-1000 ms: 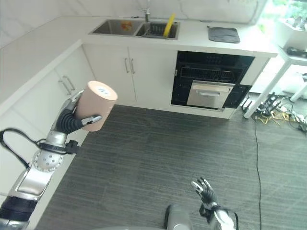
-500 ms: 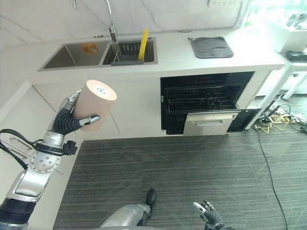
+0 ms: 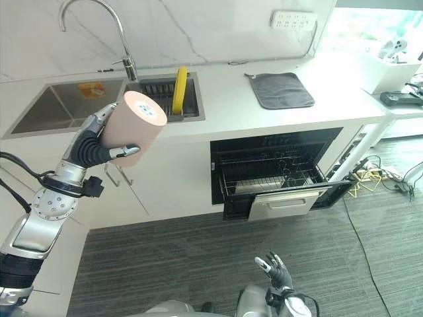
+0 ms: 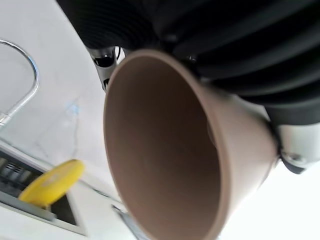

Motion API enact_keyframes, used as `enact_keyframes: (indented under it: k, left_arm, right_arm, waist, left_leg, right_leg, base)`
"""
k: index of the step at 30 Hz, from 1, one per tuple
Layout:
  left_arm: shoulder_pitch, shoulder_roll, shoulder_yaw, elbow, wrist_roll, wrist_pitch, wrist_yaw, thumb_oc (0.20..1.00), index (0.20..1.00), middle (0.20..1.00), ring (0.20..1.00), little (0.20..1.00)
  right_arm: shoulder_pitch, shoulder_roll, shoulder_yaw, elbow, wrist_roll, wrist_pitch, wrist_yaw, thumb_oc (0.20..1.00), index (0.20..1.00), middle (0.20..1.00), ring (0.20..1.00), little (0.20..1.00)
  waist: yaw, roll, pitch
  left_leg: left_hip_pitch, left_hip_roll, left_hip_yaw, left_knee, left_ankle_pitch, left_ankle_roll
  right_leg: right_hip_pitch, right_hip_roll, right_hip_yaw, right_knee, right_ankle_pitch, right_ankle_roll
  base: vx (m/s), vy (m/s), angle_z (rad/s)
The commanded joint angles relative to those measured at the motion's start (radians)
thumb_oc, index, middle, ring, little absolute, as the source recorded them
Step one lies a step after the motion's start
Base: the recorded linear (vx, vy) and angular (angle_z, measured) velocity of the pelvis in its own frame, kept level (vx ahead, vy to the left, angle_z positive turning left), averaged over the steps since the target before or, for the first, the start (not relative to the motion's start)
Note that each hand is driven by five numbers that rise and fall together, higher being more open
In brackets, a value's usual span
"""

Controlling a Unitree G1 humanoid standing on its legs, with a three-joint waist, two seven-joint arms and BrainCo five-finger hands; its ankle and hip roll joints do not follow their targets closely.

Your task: Place the dishes in the dishwasher.

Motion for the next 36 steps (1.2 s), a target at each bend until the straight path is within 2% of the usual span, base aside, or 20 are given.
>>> enact_keyframes:
  k: [1, 2, 4, 6, 7, 9, 10, 12, 13, 14, 15, 17, 18, 21, 24, 29, 31, 33, 34, 36]
  left_arm:
    - [0.02, -0.013, 0.065, -0.104, 0.003, -0.014, 0.067, 0.2, 0.2, 0.2, 0.2, 0.2]
    - [0.023, -0.018, 0.074, -0.118, 0.005, -0.006, 0.057, 0.2, 0.2, 0.2, 0.2, 0.2]
    - [0.023, -0.024, 0.092, -0.127, 0.0, 0.009, 0.039, 0.2, 0.2, 0.2, 0.2, 0.2]
    - [0.048, -0.05, 0.113, -0.139, -0.006, 0.022, 0.045, 0.2, 0.2, 0.2, 0.2, 0.2]
    - [0.054, -0.058, 0.116, -0.143, -0.014, 0.023, 0.05, 0.2, 0.2, 0.2, 0.2, 0.2]
    - [0.032, -0.085, 0.099, -0.156, -0.009, 0.034, 0.061, 0.2, 0.2, 0.2, 0.2, 0.2]
    - [0.004, -0.094, 0.08, -0.147, -0.011, 0.03, 0.058, 0.2, 0.2, 0.2, 0.2, 0.2]
    - [-0.056, -0.105, 0.038, -0.113, -0.008, 0.026, 0.066, 0.2, 0.2, 0.2, 0.2, 0.2]
    - [-0.076, -0.106, 0.02, -0.103, -0.006, 0.03, 0.073, 0.2, 0.2, 0.2, 0.2, 0.2]
    - [-0.067, -0.102, 0.006, -0.11, -0.002, 0.022, 0.079, 0.2, 0.2, 0.2, 0.2, 0.2]
    - [-0.052, -0.103, 0.004, -0.117, 0.003, 0.004, 0.074, 0.2, 0.2, 0.2, 0.2, 0.2]
    - [-0.015, -0.103, 0.016, -0.14, 0.024, 0.004, 0.079, 0.2, 0.2, 0.2, 0.2, 0.2]
    - [-0.011, -0.097, 0.02, -0.138, 0.017, -0.004, 0.066, 0.2, 0.2, 0.2, 0.2, 0.2]
    - [-0.02, -0.075, 0.027, -0.115, 0.001, -0.028, 0.05, 0.2, 0.2, 0.2, 0.2, 0.2]
    - [-0.023, -0.061, 0.033, -0.119, -0.003, -0.009, 0.037, 0.2, 0.2, 0.2, 0.2, 0.2]
    - [-0.013, -0.055, 0.037, -0.123, -0.021, 0.004, 0.046, 0.2, 0.2, 0.2, 0.2, 0.2]
    - [0.003, -0.064, 0.049, -0.134, -0.019, 0.001, 0.033, 0.2, 0.2, 0.2, 0.2, 0.2]
    - [0.015, -0.07, 0.056, -0.135, 0.004, -0.02, 0.013, 0.2, 0.2, 0.2, 0.2, 0.2]
    - [0.008, -0.062, 0.048, -0.117, 0.02, -0.024, 0.02, 0.2, 0.2, 0.2, 0.2, 0.2]
    - [-0.01, -0.053, 0.043, -0.096, 0.025, -0.029, 0.034, 0.2, 0.2, 0.2, 0.2, 0.2]
  right_arm:
    - [-0.047, -0.031, -0.01, -0.027, 0.008, -0.002, 0.021, 1.0, 1.0, 1.0, 1.0, 1.0]
    - [-0.055, -0.032, -0.012, -0.036, 0.003, 0.015, 0.027, 1.0, 1.0, 1.0, 1.0, 1.0]
    - [-0.055, -0.031, -0.007, -0.045, -0.011, 0.032, 0.043, 1.0, 1.0, 1.0, 1.0, 1.0]
    - [-0.051, -0.041, 0.026, -0.049, -0.028, 0.037, 0.054, 1.0, 1.0, 1.0, 1.0, 1.0]
    - [-0.05, -0.043, 0.037, -0.056, -0.039, 0.041, 0.048, 1.0, 1.0, 1.0, 1.0, 1.0]
    - [-0.034, -0.048, 0.053, -0.068, -0.053, 0.026, 0.019, 1.0, 1.0, 1.0, 1.0, 1.0]
    - [-0.024, -0.05, 0.047, -0.063, -0.041, 0.016, 0.015, 1.0, 1.0, 1.0, 1.0, 1.0]
    - [-0.015, -0.053, 0.044, -0.054, -0.043, 0.004, 0.012, 1.0, 1.0, 1.0, 1.0, 1.0]
    - [-0.016, -0.052, 0.053, -0.043, -0.038, -0.004, 0.013, 1.0, 1.0, 1.0, 1.0, 1.0]
    - [-0.029, -0.047, 0.069, -0.017, -0.021, -0.016, 0.015, 1.0, 1.0, 1.0, 1.0, 1.0]
    - [-0.029, -0.044, 0.072, -0.017, -0.006, -0.017, 0.012, 1.0, 1.0, 1.0, 1.0, 1.0]
    - [-0.044, -0.034, 0.095, -0.004, 0.008, -0.036, 0.021, 1.0, 1.0, 1.0, 1.0, 1.0]
    - [-0.04, -0.021, 0.096, -0.013, 0.018, -0.037, 0.027, 1.0, 1.0, 1.0, 1.0, 1.0]
    - [-0.018, 0.0, 0.117, -0.046, -0.023, -0.044, 0.043, 1.0, 1.0, 1.0, 1.0, 1.0]
    - [-0.013, 0.008, 0.152, -0.068, -0.058, -0.019, 0.039, 1.0, 1.0, 1.0, 1.0, 1.0]
    - [0.001, 0.003, 0.165, -0.069, -0.088, 0.016, 0.035, 1.0, 1.0, 1.0, 1.0, 1.0]
    - [-0.004, -0.005, 0.16, -0.063, -0.076, 0.014, 0.028, 1.0, 1.0, 1.0, 1.0, 1.0]
    - [-0.009, -0.007, 0.141, -0.067, -0.033, -0.005, 0.043, 1.0, 1.0, 1.0, 1.0, 1.0]
    - [-0.004, 0.0, 0.134, -0.087, -0.03, -0.009, 0.058, 1.0, 1.0, 1.0, 1.0, 1.0]
    - [0.001, 0.01, 0.127, -0.102, -0.026, -0.019, 0.078, 1.0, 1.0, 1.0, 1.0, 1.0]
  waist:
    - [0.042, 0.041, -0.045]
    - [0.05, 0.038, -0.045]
    - [0.047, 0.034, -0.046]
    - [0.053, 0.031, -0.051]
    - [0.048, 0.035, -0.049]
    - [0.029, 0.051, -0.034]
    - [0.011, 0.056, -0.028]
    - [-0.002, 0.062, -0.026]
    - [0.006, 0.064, -0.027]
    - [0.024, 0.068, -0.035]
    - [0.035, 0.066, -0.035]
    - [0.047, 0.075, -0.041]
    - [0.042, 0.08, -0.042]
    - [0.039, 0.073, -0.054]
    - [0.04, 0.07, -0.067]
    - [0.047, 0.067, -0.079]
    - [0.055, 0.062, -0.075]
    - [0.056, 0.063, -0.055]
    - [0.041, 0.063, -0.037]
    - [0.039, 0.058, -0.033]
  left_leg:
    - [0.041, 0.117, -0.11, -0.141, 0.036, -0.091]
    - [0.035, 0.168, -0.115, -0.134, 0.045, -0.121]
    - [0.041, 0.232, -0.127, -0.151, 0.062, -0.155]
    - [0.066, 0.335, -0.124, -0.226, 0.135, -0.204]
    - [0.073, 0.357, -0.12, -0.248, 0.161, -0.214]
    - [0.021, 0.39, -0.074, -0.257, 0.277, -0.235]
    - [-0.004, 0.394, -0.012, -0.249, 0.309, -0.24]
    - [-0.038, 0.345, 0.023, -0.259, 0.309, -0.242]
    - [-0.051, 0.283, 0.003, -0.278, 0.296, -0.232]
    - [-0.057, 0.249, -0.037, -0.312, 0.304, -0.227]
    - [-0.068, 0.249, -0.06, -0.312, 0.321, -0.24]
    - [-0.047, 0.208, -0.125, -0.325, 0.304, -0.204]
    - [-0.036, 0.213, -0.094, -0.336, 0.307, -0.202]
    - [-0.012, 0.208, -0.082, -0.345, 0.29, -0.193]
    - [0.014, 0.214, -0.065, -0.36, 0.274, -0.192]
    - [0.037, 0.224, -0.053, -0.391, 0.272, -0.198]
    - [0.027, 0.217, -0.059, -0.355, 0.253, -0.191]
    - [0.02, 0.21, -0.053, -0.323, 0.239, -0.163]
    - [0.023, 0.198, -0.063, -0.301, 0.217, -0.137]
    - [0.014, 0.196, -0.059, -0.29, 0.213, -0.135]
  right_leg:
    - [0.254, 0.079, -0.021, 0.022, 0.071, 0.031]
    - [0.285, 0.063, -0.026, 0.017, 0.043, 0.039]
    - [0.301, 0.082, -0.005, 0.016, -0.003, 0.05]
    - [0.323, 0.12, -0.084, -0.006, -0.058, 0.061]
    - [0.322, 0.138, -0.084, 0.003, -0.073, 0.048]
    - [0.34, 0.182, -0.126, -0.001, -0.102, -0.004]
    - [0.356, 0.2, -0.151, -0.018, -0.108, -0.023]
    - [0.387, 0.223, -0.18, -0.067, -0.098, -0.035]
    - [0.408, 0.234, -0.183, -0.105, -0.085, -0.032]
    - [0.418, 0.243, -0.182, -0.128, -0.073, -0.032]
    - [0.426, 0.243, -0.186, -0.134, -0.066, -0.033]
    - [0.404, 0.254, -0.147, -0.113, -0.077, -0.038]
    - [0.402, 0.252, -0.152, -0.098, -0.083, -0.039]
    - [0.419, 0.239, -0.16, -0.118, -0.075, -0.024]
    - [0.43, 0.224, -0.173, -0.145, -0.061, -0.008]
    - [0.442, 0.219, -0.201, -0.17, -0.057, -0.005]
    - [0.423, 0.212, -0.212, -0.132, -0.065, -0.004]
    - [0.37, 0.198, -0.221, 0.019, -0.076, 0.002]
    - [0.31, 0.187, -0.175, 0.152, -0.036, 0.006]
    - [0.3, 0.155, -0.149, 0.115, -0.03, -0.001]
  base:
    - [0.2, -0.653, 0.59]
    - [0.19, -0.722, 0.35]
    - [0.15, -0.71, 0.58]
    - [0.09, -0.759, 0.2]
    - [-0.02, -0.535, 0.14]
    - [-0.06, -0.392, 0.14]
    - [-0.05, -0.23, 0.02]
    - [-0.01, -0.144, 0.45]
    - [0.08, -0.093, 0.69]
    - [0.11, -0.053, 0.25]
    - [0.1, 0.003, -0.14]
    - [0.1, 0.078, -0.72]
    - [0.15, 0.089, -0.73]
    - [0.13, 0.023, -0.37]
    - [0.08, -0.013, -0.02]
    - [0.04, 0.009, -0.15]
    - [0.0, 0.079, -0.15]
    - [-0.03, 0.039, -0.16]
    - [-0.03, -0.174, -0.22]
    - [-0.03, -0.308, -0.28]
